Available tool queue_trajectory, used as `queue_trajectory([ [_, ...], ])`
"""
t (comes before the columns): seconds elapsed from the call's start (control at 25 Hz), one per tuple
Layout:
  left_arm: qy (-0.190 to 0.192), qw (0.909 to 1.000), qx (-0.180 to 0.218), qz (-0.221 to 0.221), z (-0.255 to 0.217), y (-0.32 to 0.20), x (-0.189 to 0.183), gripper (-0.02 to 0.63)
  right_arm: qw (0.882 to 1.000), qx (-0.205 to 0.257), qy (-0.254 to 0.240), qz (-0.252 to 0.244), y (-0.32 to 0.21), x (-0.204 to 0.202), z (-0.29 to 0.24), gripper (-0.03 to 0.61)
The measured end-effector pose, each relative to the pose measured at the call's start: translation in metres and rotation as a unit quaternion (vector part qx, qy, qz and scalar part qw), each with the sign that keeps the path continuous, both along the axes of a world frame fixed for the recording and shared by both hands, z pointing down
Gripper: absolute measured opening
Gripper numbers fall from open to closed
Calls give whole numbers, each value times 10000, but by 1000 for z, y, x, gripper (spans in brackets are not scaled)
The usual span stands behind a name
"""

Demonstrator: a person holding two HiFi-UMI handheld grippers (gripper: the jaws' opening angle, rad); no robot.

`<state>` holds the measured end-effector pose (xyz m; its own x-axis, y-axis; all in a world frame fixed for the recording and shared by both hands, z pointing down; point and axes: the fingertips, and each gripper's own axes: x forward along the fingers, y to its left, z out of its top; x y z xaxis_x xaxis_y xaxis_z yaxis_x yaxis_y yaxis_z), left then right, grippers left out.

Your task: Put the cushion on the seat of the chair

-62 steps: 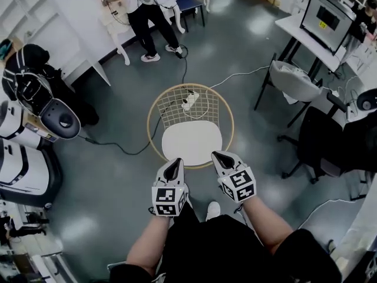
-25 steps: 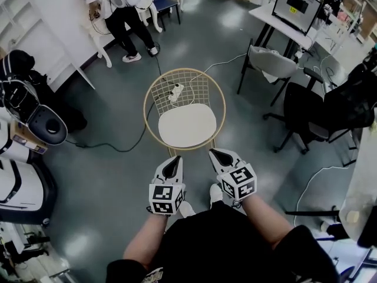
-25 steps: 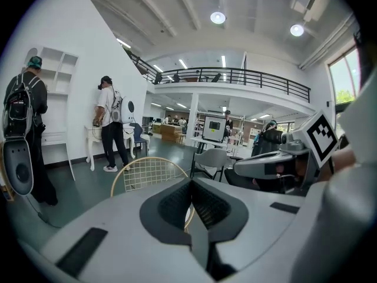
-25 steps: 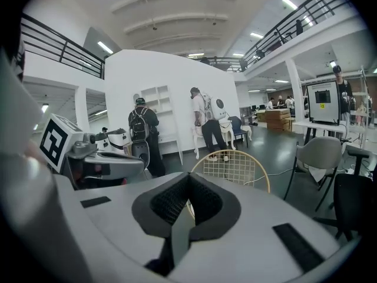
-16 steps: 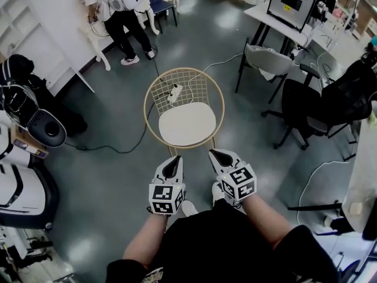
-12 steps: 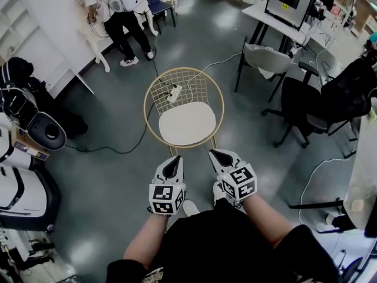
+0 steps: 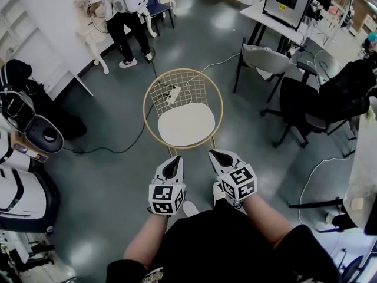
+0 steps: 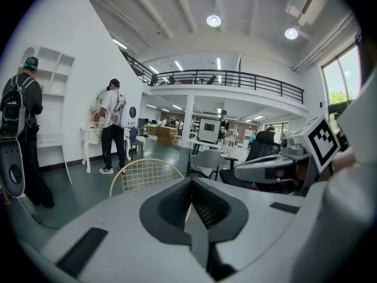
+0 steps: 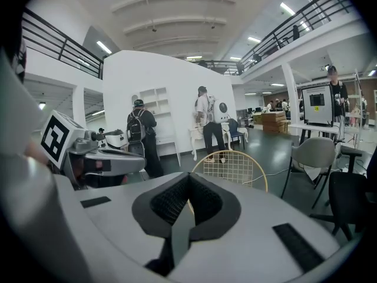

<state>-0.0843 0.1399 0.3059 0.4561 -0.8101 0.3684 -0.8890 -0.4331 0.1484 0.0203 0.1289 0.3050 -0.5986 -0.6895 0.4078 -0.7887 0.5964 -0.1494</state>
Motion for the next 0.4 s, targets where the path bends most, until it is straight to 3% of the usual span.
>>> queue_trajectory([
  [0.4,54,10000,-16,-4,6,-8,-4,17,10000,-22,13,-11,-10,-7,5,11],
])
